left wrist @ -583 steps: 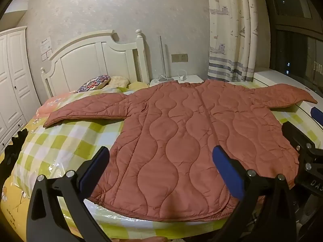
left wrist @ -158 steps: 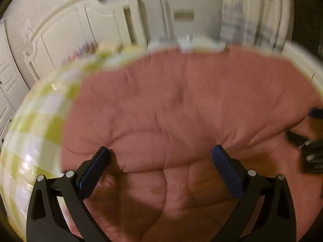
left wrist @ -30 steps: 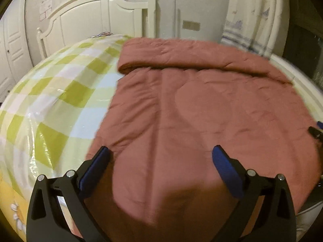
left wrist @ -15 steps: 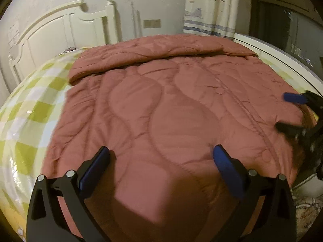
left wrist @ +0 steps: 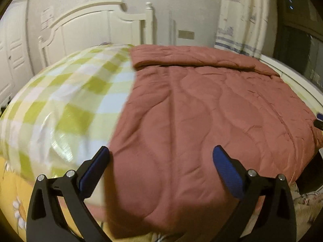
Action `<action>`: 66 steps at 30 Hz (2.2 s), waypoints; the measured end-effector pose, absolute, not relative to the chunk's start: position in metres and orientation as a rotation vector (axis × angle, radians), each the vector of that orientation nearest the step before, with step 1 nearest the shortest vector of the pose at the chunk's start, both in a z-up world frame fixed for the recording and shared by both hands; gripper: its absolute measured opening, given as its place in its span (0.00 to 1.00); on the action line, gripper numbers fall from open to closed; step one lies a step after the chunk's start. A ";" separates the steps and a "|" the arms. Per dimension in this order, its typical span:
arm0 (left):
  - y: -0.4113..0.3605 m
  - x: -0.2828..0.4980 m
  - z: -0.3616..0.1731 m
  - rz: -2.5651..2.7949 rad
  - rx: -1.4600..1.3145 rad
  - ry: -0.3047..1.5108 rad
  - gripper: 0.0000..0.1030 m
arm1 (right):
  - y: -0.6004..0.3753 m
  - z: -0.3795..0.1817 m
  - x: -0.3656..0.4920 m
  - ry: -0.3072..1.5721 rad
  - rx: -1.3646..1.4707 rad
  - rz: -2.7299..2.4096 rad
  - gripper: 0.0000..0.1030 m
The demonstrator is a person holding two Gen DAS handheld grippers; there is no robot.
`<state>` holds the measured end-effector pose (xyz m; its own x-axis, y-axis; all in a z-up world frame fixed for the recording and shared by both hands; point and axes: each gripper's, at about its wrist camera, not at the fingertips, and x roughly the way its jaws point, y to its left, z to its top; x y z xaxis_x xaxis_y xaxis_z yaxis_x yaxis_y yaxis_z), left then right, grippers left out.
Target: Fold large clothes
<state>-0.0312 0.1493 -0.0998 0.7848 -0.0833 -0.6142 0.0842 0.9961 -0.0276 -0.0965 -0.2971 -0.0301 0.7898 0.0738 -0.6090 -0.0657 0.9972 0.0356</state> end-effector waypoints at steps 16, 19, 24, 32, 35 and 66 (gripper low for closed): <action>0.184 -0.044 -0.134 -0.376 -0.253 0.773 0.42 | -0.354 -0.079 -0.126 0.705 0.304 0.258 0.33; 0.182 -0.044 -0.129 -0.375 -0.255 0.751 0.34 | -0.349 -0.069 -0.132 0.657 0.294 0.275 0.29; 0.185 -0.038 -0.134 -0.383 -0.288 0.770 0.64 | -0.345 -0.070 -0.124 0.676 0.298 0.259 0.32; 0.191 -0.027 -0.142 -0.378 -0.339 0.777 0.79 | -0.350 -0.083 -0.118 0.695 0.357 0.235 0.51; 0.190 -0.025 -0.146 -0.407 -0.359 0.790 0.76 | -0.349 -0.083 -0.120 0.683 0.359 0.250 0.49; 0.268 0.102 0.044 -0.532 -0.776 0.486 0.19 | -0.313 0.151 0.027 0.418 0.300 0.335 0.13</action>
<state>0.1018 0.2678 0.0438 0.7640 -0.6093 -0.2123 0.2664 0.5975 -0.7563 0.0273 -0.3128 0.1505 0.8607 0.3756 -0.3437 -0.2539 0.9019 0.3495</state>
